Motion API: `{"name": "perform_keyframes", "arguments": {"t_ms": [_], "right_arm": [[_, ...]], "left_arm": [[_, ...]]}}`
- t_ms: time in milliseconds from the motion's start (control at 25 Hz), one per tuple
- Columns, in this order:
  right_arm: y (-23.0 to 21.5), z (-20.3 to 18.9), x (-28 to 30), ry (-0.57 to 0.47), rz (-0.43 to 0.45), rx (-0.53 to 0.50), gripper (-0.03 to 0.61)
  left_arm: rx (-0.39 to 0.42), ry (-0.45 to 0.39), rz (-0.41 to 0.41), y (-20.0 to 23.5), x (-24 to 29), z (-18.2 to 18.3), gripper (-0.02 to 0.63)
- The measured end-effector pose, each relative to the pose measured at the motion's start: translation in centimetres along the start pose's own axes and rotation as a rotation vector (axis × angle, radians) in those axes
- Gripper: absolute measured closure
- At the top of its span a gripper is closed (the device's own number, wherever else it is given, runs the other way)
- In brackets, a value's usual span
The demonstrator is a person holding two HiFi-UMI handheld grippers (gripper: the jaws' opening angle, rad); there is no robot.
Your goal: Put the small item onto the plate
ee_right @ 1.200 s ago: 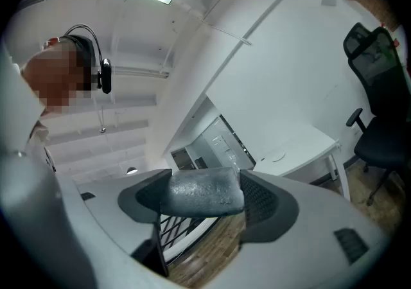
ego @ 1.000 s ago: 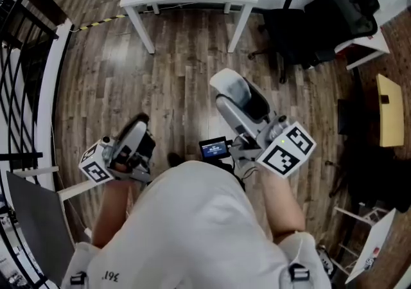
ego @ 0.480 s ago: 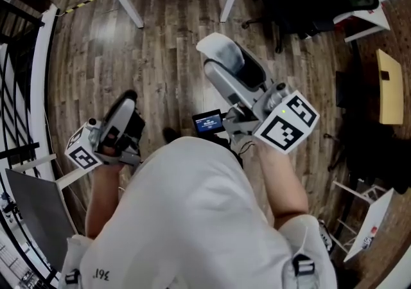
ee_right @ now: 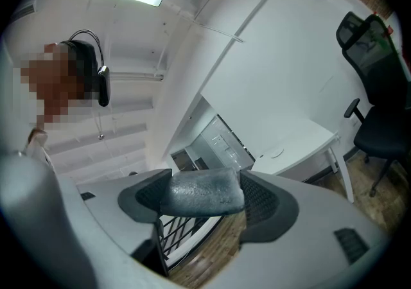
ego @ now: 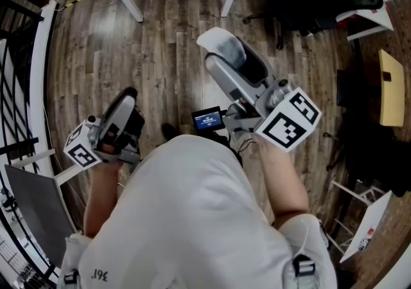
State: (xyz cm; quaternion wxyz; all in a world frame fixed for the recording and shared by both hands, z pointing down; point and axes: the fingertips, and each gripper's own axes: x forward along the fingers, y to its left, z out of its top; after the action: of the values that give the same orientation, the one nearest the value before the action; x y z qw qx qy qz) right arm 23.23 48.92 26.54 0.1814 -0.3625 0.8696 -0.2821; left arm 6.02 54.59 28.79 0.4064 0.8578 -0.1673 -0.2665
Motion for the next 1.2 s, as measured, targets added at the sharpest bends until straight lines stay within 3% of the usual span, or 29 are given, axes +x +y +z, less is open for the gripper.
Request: {"name": "perform_keyframes", "arguments": {"t_ms": [360,640,880,1200], "right_arm": [[-2.6,0.7,-0.5,-0.003,-0.035,0.01,0.262],[-3.1,0.7,-0.3,0.006,0.051,0.098,0.262],[-4.1,0.7,-0.6,0.047,0.07,0.048,0.262],[-6.8,1.6,-1.5,0.063,0.077,0.063,0.262]], "left_arm": [[0.004,-0.009,0.029,0.8,1.0,-0.5,0.548],[-0.014,-0.009,0.015,1.2,4.4,-1.9,0.548],[-0.021,-0.003,0.018,1.6,6.2,-2.9,0.548],[-0.025,-0.021,0.052,2.5,8.3,-4.2,0.548]]}}
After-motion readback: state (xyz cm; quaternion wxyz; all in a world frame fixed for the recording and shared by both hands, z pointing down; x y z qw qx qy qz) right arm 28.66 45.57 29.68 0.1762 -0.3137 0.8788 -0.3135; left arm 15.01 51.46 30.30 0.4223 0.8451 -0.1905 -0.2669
